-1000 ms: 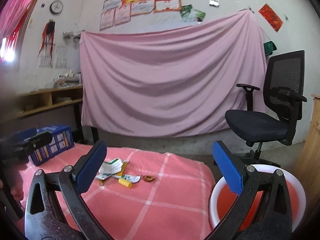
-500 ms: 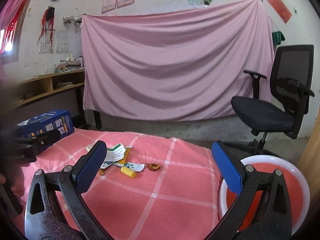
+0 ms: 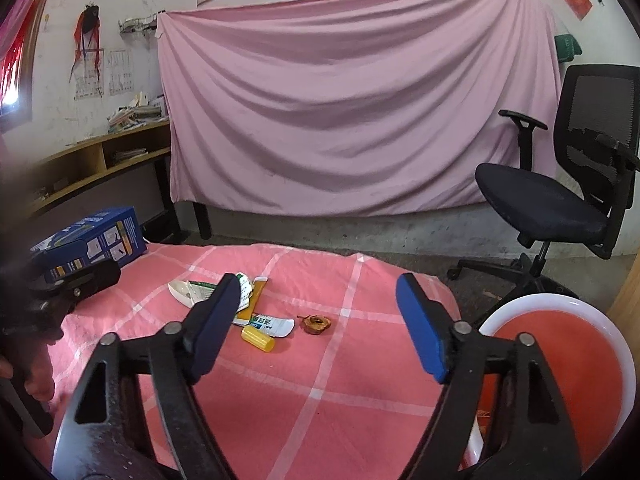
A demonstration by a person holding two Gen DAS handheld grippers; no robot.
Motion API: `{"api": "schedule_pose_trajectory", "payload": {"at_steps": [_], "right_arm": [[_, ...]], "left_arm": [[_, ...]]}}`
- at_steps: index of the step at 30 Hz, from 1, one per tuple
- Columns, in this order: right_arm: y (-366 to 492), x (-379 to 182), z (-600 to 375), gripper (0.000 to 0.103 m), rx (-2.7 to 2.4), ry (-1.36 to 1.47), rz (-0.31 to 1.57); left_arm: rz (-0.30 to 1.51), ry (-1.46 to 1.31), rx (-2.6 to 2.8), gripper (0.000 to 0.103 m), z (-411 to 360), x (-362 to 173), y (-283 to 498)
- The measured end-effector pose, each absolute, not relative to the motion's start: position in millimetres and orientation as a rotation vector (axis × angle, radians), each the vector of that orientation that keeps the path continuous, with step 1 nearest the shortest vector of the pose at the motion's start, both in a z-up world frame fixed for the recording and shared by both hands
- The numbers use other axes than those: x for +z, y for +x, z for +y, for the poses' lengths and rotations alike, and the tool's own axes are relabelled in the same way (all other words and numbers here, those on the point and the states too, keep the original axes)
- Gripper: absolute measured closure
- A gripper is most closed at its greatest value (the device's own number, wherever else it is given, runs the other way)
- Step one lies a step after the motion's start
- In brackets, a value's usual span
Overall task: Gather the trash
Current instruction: 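Grasp the white tube with the left tool while the right tool grasps the brown peel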
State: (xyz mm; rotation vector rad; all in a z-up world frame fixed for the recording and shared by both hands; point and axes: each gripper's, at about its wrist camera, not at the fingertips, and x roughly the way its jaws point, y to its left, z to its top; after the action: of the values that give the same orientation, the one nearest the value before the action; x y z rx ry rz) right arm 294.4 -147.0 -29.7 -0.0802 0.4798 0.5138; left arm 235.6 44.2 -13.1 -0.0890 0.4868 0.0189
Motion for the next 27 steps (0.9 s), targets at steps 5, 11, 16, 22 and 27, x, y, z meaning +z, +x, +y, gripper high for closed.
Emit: {"api": "schedule_pose_trajectory", "payload": {"at_steps": [5, 11, 16, 22, 27], "right_arm": [[312.8, -40.4, -138.3, 0.03, 0.548, -0.085, 0.58], [335.1, -57.7, -124.9, 0.042, 0.568, -0.107, 0.715], [352.4, -68.6, -120.3, 0.043, 0.567, -0.102, 0.8], [370.6, -83.6, -119.1, 0.044, 0.589, -0.074, 0.905], [380.5, -94.0, -110.1, 0.045, 0.59, -0.09, 0.967]], "left_arm": [[0.581, -0.081, -0.055, 0.021, 36.6, -21.1, 251.0], [0.741, -0.091, -0.148, 0.04, 31.1, -33.6, 280.8], [0.87, -0.117, -0.162, 0.04, 30.0, -47.2, 304.4], [0.936, -0.059, -0.137, 0.061, 14.7, -55.1, 319.0], [0.948, -0.035, -0.119, 0.084, 12.1, -58.4, 319.3]]}}
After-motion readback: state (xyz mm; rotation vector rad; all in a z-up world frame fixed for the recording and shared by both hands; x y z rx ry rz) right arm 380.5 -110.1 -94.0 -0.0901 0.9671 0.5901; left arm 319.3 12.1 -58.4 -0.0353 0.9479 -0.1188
